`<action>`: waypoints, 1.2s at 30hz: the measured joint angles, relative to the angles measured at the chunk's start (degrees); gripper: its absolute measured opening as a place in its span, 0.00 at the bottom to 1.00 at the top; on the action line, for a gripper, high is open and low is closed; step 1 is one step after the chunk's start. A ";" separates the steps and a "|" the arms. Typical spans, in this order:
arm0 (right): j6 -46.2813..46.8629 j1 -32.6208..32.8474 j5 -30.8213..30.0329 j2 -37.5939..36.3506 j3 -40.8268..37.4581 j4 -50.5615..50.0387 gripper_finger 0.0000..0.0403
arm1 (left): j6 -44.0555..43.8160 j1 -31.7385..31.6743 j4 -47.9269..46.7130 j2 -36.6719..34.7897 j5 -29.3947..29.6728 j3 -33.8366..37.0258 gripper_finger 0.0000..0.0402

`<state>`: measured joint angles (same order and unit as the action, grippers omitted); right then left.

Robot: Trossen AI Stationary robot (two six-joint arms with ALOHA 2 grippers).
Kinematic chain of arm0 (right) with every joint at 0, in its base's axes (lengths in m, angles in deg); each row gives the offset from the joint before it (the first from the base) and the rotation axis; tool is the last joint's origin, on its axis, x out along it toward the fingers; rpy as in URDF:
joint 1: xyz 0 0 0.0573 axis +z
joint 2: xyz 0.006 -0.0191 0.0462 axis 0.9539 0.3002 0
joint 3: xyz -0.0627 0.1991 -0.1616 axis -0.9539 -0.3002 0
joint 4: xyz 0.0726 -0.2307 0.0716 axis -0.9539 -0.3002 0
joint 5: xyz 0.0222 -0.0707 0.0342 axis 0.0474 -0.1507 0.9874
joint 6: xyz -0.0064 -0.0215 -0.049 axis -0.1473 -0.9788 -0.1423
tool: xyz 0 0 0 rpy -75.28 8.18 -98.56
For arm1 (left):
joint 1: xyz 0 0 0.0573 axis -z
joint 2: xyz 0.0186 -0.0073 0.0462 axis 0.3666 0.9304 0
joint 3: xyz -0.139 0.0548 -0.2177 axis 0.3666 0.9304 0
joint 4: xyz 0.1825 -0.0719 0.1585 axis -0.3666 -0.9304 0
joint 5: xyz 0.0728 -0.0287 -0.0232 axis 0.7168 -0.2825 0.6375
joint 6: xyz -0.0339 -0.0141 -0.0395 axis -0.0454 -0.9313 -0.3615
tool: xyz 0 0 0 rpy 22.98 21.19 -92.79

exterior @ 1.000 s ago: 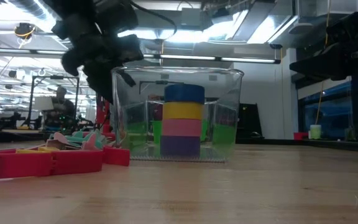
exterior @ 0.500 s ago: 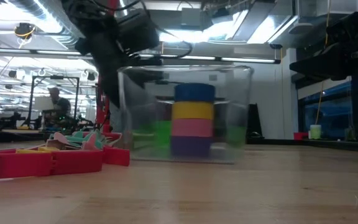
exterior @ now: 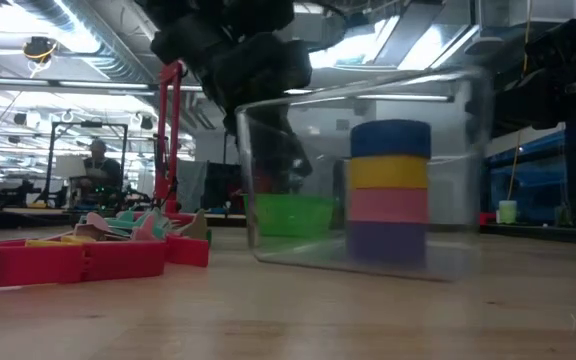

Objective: Pick and place Stapler, Stapler remover, tape
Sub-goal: Move the transparent bin to the bottom right of the table

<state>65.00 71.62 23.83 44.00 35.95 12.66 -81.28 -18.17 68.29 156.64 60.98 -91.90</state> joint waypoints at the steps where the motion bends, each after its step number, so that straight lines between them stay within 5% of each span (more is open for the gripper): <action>1: -0.01 0.01 0.02 -0.01 0.00 0.03 0.05 | -0.48 0.59 0.04 0.76 -0.02 -0.41 0.01; 36: -0.02 0.00 0.02 0.00 0.00 0.01 0.05 | -18.46 7.30 13.66 5.34 2.47 -1.52 0.00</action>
<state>64.98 71.63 23.85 44.00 35.95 12.67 -99.74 -10.87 81.95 161.98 63.44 -93.42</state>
